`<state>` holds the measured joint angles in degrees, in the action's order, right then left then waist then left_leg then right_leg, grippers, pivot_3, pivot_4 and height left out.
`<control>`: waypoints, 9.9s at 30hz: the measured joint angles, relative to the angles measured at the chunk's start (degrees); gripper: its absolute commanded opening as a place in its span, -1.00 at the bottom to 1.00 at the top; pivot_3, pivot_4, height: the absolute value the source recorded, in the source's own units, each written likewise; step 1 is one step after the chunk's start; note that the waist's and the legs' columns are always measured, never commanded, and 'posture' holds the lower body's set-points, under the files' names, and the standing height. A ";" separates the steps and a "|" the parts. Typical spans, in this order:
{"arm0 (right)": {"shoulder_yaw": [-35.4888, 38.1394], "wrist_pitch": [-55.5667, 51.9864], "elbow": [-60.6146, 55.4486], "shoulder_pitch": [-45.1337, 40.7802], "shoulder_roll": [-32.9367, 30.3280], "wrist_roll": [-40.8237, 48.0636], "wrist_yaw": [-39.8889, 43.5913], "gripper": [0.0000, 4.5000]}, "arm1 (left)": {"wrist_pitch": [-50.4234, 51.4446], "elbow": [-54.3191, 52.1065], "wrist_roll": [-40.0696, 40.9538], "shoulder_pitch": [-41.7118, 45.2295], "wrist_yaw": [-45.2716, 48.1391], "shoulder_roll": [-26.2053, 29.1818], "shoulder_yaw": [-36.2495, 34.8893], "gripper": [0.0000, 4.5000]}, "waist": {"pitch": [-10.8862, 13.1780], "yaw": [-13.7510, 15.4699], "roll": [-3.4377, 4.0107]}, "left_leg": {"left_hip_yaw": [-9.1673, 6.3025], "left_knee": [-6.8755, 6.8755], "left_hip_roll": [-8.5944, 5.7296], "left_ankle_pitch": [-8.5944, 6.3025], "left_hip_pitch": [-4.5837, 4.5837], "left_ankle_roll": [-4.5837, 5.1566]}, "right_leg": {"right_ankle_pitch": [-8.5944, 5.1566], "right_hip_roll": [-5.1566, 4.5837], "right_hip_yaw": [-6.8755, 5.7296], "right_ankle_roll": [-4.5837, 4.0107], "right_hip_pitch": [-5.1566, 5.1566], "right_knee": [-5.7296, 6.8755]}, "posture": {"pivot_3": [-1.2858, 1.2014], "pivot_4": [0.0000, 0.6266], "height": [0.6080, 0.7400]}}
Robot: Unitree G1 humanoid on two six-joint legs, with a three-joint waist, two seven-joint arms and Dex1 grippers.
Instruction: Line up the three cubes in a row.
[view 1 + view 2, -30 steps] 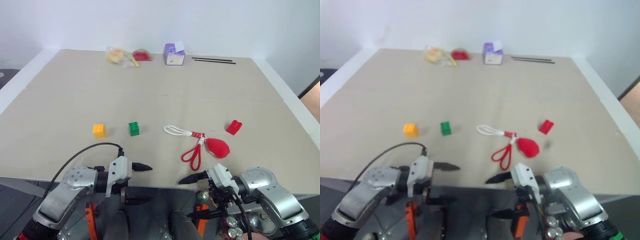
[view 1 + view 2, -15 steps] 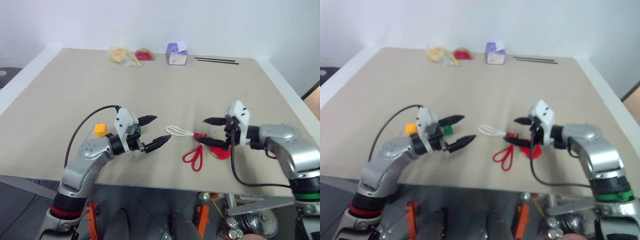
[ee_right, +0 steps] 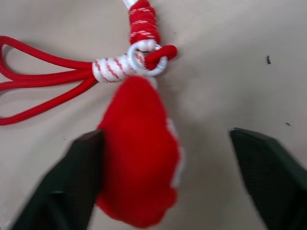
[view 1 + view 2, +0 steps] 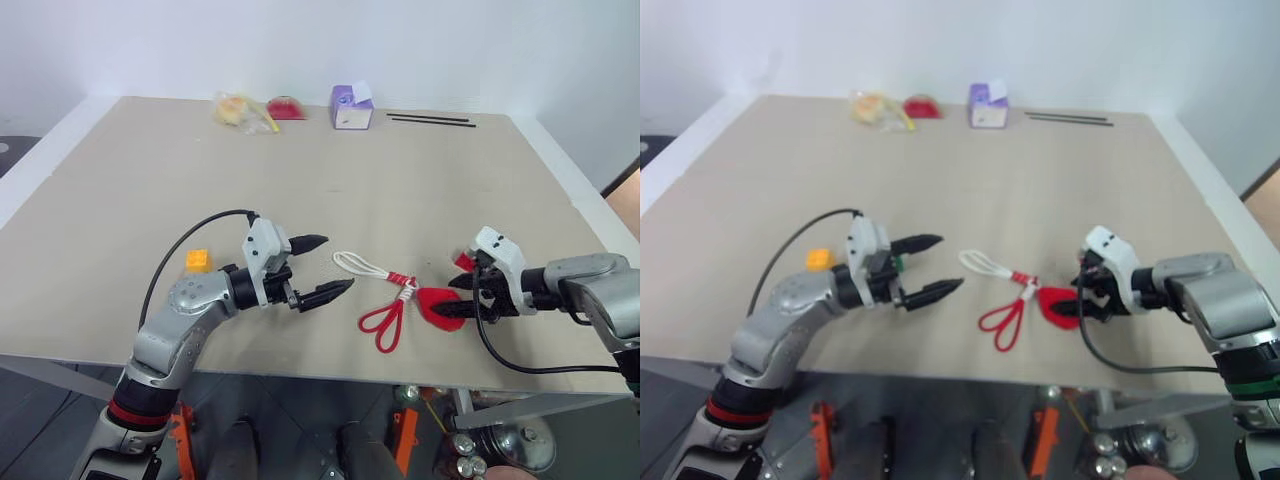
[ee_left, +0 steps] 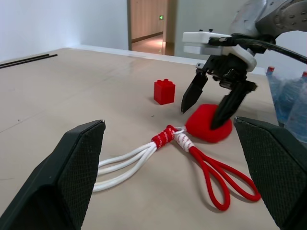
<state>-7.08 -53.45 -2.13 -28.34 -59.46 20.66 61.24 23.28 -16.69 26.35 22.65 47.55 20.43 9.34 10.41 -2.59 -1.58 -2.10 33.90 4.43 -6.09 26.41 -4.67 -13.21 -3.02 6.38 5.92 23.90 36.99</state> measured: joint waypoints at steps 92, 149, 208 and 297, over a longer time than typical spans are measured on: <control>36.17 -15.91 -5.34 -10.31 51.92 -11.41 -79.03 -0.30 | -0.82 3.95 -1.50 4.35 -1.13 -3.41 1.02 1.00 | -0.08 -0.18 0.28 | -0.12 -0.37 0.00 0.09 0.05 0.31 | 0.02 0.13 0.02 0.04 0.07 0.15 | 0.03 -0.52 1.00; -6.71 27.54 13.54 -15.87 14.03 -3.70 25.23 0.98 | 2.06 -1.48 1.42 -4.06 0.65 7.69 -5.54 1.00 | 0.04 -0.07 0.17 | -0.07 -0.42 0.03 -0.03 0.08 0.10 | -0.16 0.11 0.00 0.01 0.16 0.09 | 0.03 -0.52 1.00; 0.01 16.62 4.59 -15.94 18.93 4.28 16.06 1.00 | 21.67 -1.90 -15.19 -6.82 -44.53 -16.94 -5.37 -0.07 | 0.03 -0.01 0.13 | -0.13 -0.22 0.00 -0.04 0.06 0.06 | -0.05 0.14 0.00 0.09 0.04 0.09 | 0.03 -0.52 1.00; 7.14 20.07 -7.62 -3.02 6.45 7.67 14.84 1.00 | -10.56 29.47 -15.63 14.03 24.02 4.98 8.94 -0.44 | 0.03 0.00 0.14 | -0.10 -0.22 0.02 -0.05 0.07 0.06 | -0.11 0.11 0.00 0.06 0.05 0.11 | 0.03 -0.52 1.00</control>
<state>0.06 -33.38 -9.75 -31.36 -53.00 28.33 76.08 12.72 12.78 10.72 36.68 71.57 25.41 18.28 10.44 -2.59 -1.44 -2.20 33.68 4.45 -6.14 26.49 -4.61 -13.32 -2.91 6.37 5.98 23.95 37.11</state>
